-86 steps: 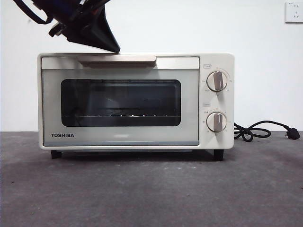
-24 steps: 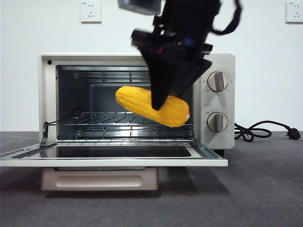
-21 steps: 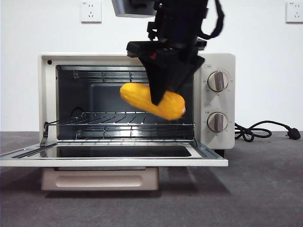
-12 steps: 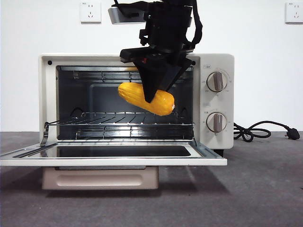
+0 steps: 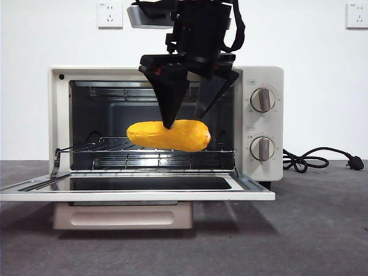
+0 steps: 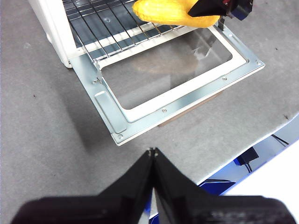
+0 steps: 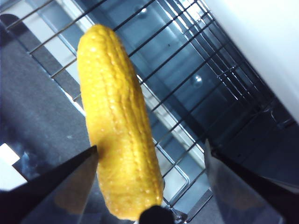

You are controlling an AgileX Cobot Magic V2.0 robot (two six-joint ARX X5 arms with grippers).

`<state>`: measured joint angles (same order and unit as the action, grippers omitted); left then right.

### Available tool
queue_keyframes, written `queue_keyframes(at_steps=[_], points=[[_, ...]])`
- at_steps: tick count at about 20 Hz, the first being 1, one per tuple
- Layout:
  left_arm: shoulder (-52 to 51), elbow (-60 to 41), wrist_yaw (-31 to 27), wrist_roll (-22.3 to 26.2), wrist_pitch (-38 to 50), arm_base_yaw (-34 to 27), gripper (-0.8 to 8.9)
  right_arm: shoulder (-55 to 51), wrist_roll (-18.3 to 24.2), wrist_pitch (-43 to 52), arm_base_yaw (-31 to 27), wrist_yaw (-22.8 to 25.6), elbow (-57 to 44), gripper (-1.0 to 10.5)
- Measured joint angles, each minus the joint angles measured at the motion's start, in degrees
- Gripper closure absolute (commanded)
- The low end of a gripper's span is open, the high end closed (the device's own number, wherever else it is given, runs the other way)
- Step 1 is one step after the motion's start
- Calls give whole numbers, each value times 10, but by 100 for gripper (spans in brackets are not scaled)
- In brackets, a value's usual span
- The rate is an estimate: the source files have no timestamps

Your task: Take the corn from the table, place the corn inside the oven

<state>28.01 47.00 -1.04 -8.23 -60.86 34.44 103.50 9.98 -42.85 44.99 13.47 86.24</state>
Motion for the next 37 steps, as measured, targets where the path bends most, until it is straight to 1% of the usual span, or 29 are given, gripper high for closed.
queue_keyframes(at_steps=[4, 9, 13, 17, 26, 27, 30, 34, 37], points=[[0, 0, 15, 0, 0, 0, 820, 0, -11, 0, 0, 1, 0, 562], [0, 0, 16, 0, 0, 0, 820, 0, -21, -9, 0, 5, 1, 565], [0, 0, 16, 0, 0, 0, 820, -1, -26, -28, -2, 20, 2, 568], [0, 0, 16, 0, 0, 0, 820, 5, -36, -48, -2, 93, -1, 569], [0, 0, 12, 3, 0, 0, 820, -1, -48, -65, -1, 91, -1, 568], [0, 0, 12, 3, 2, 0, 820, -5, -51, -69, -2, 84, -1, 568], [2, 0, 12, 7, 21, 0, 820, -39, -67, -72, -4, 42, -6, 568], [25, 0, 12, 18, 37, 0, 820, -147, -97, -90, 11, -5, -7, 568], [54, 0, 12, 31, 77, 0, 821, -226, -122, -107, 23, -39, -7, 568]])
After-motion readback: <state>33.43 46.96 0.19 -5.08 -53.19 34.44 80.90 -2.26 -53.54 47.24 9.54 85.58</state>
